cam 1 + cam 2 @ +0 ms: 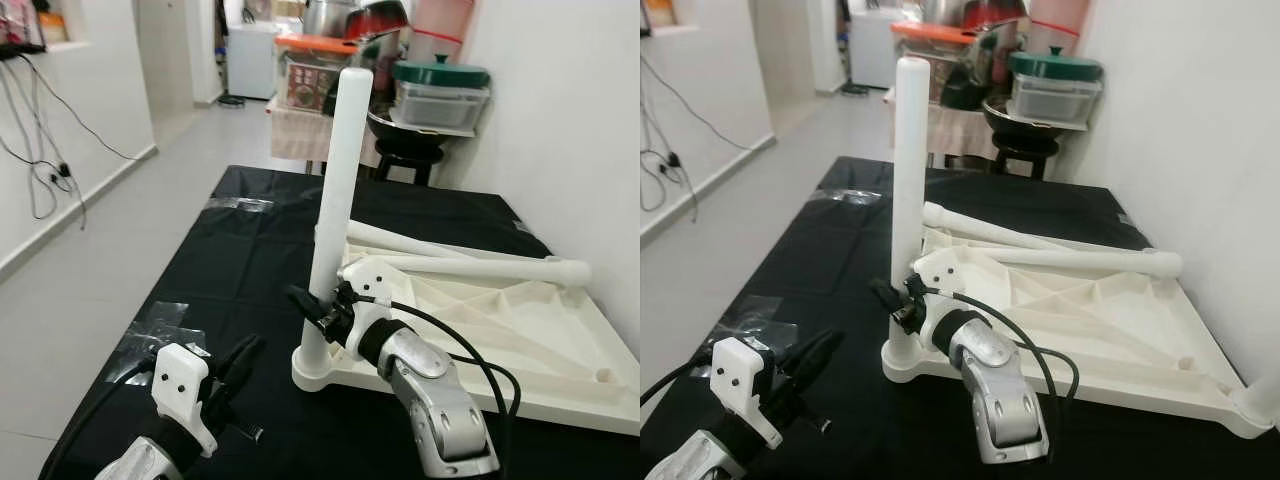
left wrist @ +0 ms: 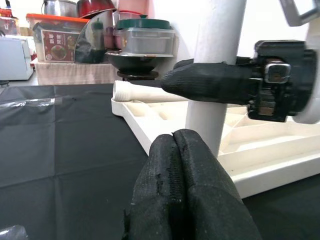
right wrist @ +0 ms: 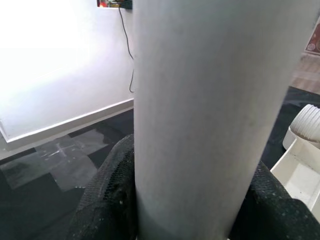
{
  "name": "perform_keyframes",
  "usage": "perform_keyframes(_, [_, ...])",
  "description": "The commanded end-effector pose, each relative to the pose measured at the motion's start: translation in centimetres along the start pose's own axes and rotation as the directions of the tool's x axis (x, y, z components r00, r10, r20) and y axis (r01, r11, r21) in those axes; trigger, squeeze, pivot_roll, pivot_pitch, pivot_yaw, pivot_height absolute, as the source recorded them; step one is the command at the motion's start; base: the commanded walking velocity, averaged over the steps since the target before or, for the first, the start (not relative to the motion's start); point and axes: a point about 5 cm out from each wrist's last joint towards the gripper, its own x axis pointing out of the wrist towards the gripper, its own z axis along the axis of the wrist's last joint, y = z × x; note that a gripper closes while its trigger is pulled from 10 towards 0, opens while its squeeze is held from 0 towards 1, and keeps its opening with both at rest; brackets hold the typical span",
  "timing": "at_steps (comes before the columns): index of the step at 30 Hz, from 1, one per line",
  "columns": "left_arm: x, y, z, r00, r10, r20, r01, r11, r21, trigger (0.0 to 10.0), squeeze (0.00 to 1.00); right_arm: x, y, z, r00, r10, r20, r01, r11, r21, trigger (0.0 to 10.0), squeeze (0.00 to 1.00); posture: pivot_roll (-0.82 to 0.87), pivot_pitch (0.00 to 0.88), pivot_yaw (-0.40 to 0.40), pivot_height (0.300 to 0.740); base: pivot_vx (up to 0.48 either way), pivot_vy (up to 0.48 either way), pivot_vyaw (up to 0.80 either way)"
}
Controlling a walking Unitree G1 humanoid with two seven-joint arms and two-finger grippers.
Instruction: Building children table
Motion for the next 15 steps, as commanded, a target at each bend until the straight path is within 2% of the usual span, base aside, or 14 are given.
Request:
perform_keyframes(1, [0.1,0.0,-0.3,1.0,-0.008,-0.02,0.008,1.0,-0.002,10.0,0.0,-0.4,-0.9,-4.1,0.977,-0.052,-0.209,0.051,0.999,-0.009,0.0,0.0,0.02,0.0,-0.119,0.74,0.0,0.0,0.0])
perform_keyframes(2, [0.1,0.0,-0.3,1.0,-0.008,-0.02,0.008,1.0,-0.002,10.0,0.0,-0.4,-0.9,-4.1,0.977,-0.052,-0.209,0.051,0.999,-0.009,0.0,0.0,0.02,0.0,-0.119,0.74,0.0,0.0,0.0])
perform_keyframes(3, [0.1,0.0,-0.3,1.0,-0.002,-0.018,0.002,1.0,0.001,10.0,0.0,0.0,-0.8,-3.7,0.981,-0.034,-0.191,0.035,0.999,-0.001,10.0,0.0,0.02,0.0,-0.123,0.74,0.0,0.0,0.0])
perform_keyframes(5, [0.1,0.0,-0.3,1.0,-0.002,-0.018,0.002,1.0,0.001,10.0,0.0,0.0,-0.8,-3.7,0.981,-0.034,-0.191,0.035,0.999,-0.001,10.0,0.0,0.02,0.0,-0.123,0.74,0.0,0.0,0.0])
perform_keyframes(6, [0.1,-0.1,-0.3,1.0,0.002,-0.016,-0.002,1.0,0.003,10.0,0.0,0.2,-0.8,-3.1,0.986,0.004,-0.167,-0.001,1.0,0.018,10.0,1.0,0.02,0.0,-0.124,0.74,0.0,0.0,0.0])
perform_keyframes(8, [0.1,-0.1,-0.3,1.0,0.002,-0.016,-0.002,1.0,0.003,10.0,0.0,0.2,-0.8,-3.1,0.986,0.004,-0.167,-0.001,1.0,0.018,10.0,1.0,0.02,0.0,-0.124,0.74,0.0,0.0,0.0])
perform_keyframes(9, [0.1,-0.1,-0.3,1.0,0.003,-0.015,-0.003,1.0,0.003,10.0,0.0,0.6,-1.0,-2.1,0.99,0.076,-0.121,-0.072,0.997,0.04,10.0,1.0,0.02,0.0,-0.121,0.74,0.0,0.0,0.0])
perform_keyframes(11, [0.1,-0.1,-0.3,1.0,0.003,-0.015,-0.003,1.0,0.003,10.0,0.0,0.6,-1.0,-2.1,0.99,0.076,-0.121,-0.072,0.997,0.04,10.0,1.0,0.02,0.0,-0.121,0.74,0.0,0.0,0.0])
perform_keyframes(12, [0.2,-0.2,-0.3,1.0,0.0,-0.014,0.0,1.0,0.001,10.0,0.0,0.8,-1.2,-0.4,0.977,0.212,-0.034,-0.21,0.976,0.048,10.0,1.0,0.02,0.0,-0.123,0.74,0.0,0.0,0.0])
perform_keyframes(15, [0.2,-0.2,-0.3,1.0,0.0,-0.014,0.0,1.0,0.001,10.0,0.0,0.8,-1.2,-0.4,0.977,0.212,-0.034,-0.21,0.976,0.048,10.0,1.0,0.02,0.0,-0.123,0.74,0.0,0.0,0.0])
